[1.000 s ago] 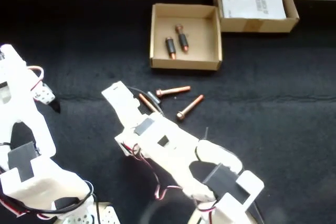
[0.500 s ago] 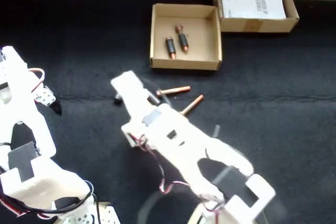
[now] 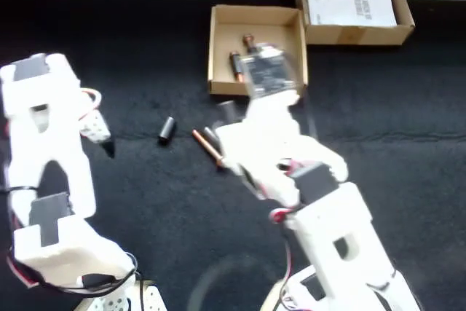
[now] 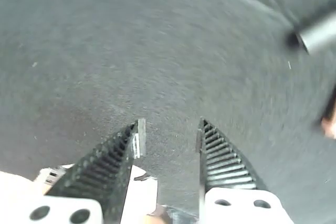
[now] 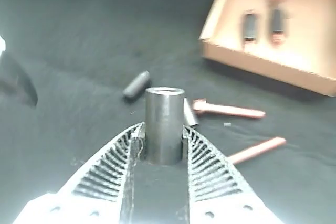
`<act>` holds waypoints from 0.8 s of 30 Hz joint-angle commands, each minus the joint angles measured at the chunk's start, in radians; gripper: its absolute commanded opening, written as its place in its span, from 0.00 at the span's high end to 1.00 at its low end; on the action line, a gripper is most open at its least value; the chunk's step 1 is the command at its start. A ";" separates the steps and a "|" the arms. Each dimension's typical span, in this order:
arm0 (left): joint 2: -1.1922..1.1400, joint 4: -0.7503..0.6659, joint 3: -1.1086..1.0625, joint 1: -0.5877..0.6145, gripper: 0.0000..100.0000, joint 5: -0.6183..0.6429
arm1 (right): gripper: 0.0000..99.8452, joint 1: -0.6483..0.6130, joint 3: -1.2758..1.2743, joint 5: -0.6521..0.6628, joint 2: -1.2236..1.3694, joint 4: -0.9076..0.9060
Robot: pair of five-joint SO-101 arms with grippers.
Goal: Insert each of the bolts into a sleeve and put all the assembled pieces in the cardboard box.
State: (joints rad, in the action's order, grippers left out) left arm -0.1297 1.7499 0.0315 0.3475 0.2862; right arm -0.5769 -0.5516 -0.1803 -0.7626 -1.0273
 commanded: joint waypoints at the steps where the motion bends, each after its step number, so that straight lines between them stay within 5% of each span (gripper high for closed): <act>1: 0.004 0.009 0.008 -0.150 0.83 -0.129 | 0.99 0.145 0.016 -0.006 -0.090 -0.058; 8: -0.007 0.002 0.016 -0.326 0.83 -0.282 | 0.99 0.360 0.007 -0.052 -0.156 -0.157; 18: -0.008 -0.138 0.016 -0.492 0.83 -0.493 | 0.99 0.610 -0.183 -0.046 -0.354 -0.035; 24: -0.008 -0.227 0.016 -0.555 0.83 -0.776 | 0.99 0.684 -0.331 -0.044 -0.504 -0.025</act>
State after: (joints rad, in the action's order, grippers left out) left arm -0.1404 1.5566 0.0315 -0.1726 -0.3675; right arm 0.0798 -0.8401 -0.2248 -1.1937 -1.0717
